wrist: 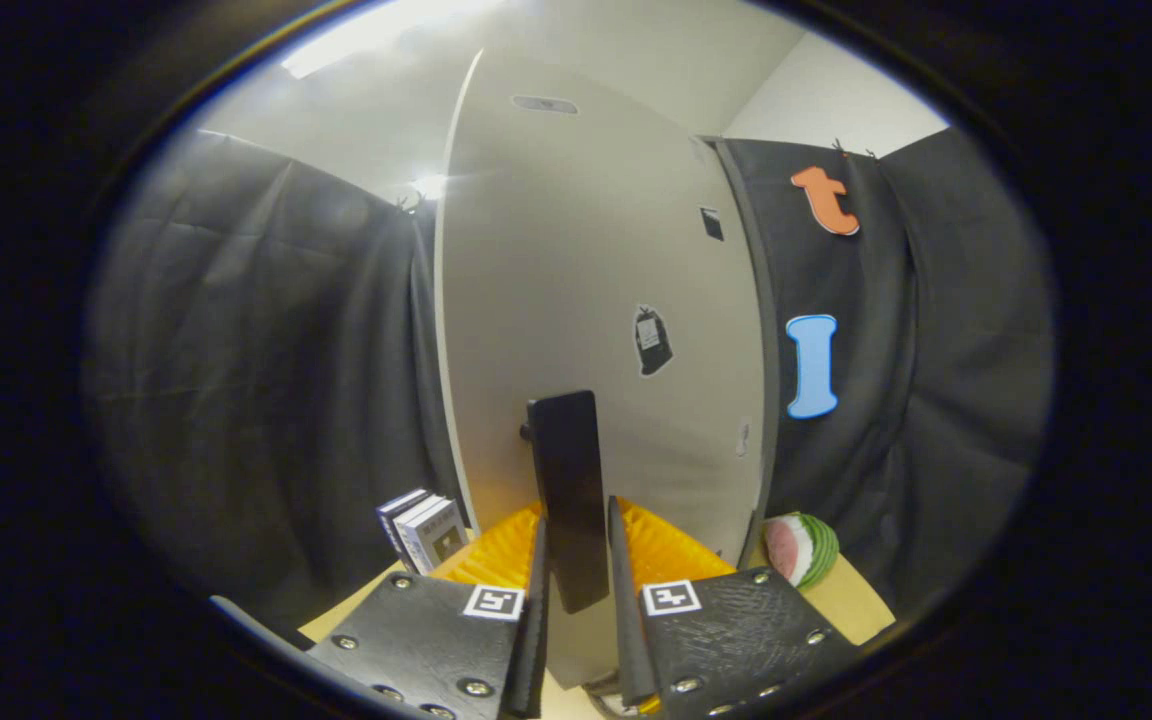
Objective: Open the shoe cabinet door, grab the shoes and put them into the shoe cabinet, then close the shoe cabinet door.
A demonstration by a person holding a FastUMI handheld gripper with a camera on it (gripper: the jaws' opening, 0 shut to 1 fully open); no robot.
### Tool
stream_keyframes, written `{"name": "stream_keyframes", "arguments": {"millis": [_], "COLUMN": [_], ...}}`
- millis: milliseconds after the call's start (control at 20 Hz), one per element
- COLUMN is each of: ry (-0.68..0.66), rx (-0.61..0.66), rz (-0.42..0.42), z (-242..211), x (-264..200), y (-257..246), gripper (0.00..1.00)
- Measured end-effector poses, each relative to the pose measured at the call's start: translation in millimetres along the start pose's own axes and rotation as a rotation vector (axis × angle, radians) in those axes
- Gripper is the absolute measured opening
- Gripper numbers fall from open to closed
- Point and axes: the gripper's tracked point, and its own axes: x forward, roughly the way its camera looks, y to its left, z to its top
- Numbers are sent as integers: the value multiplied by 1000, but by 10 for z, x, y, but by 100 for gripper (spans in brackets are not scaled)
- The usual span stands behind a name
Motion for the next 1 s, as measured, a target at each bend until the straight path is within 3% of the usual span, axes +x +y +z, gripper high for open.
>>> {"name": "stream_keyframes", "arguments": {"millis": [1000], "ry": [16], "rx": [43], "rz": [-232], "z": [-45], "x": [-478], "y": [-1056], "gripper": [29]}}
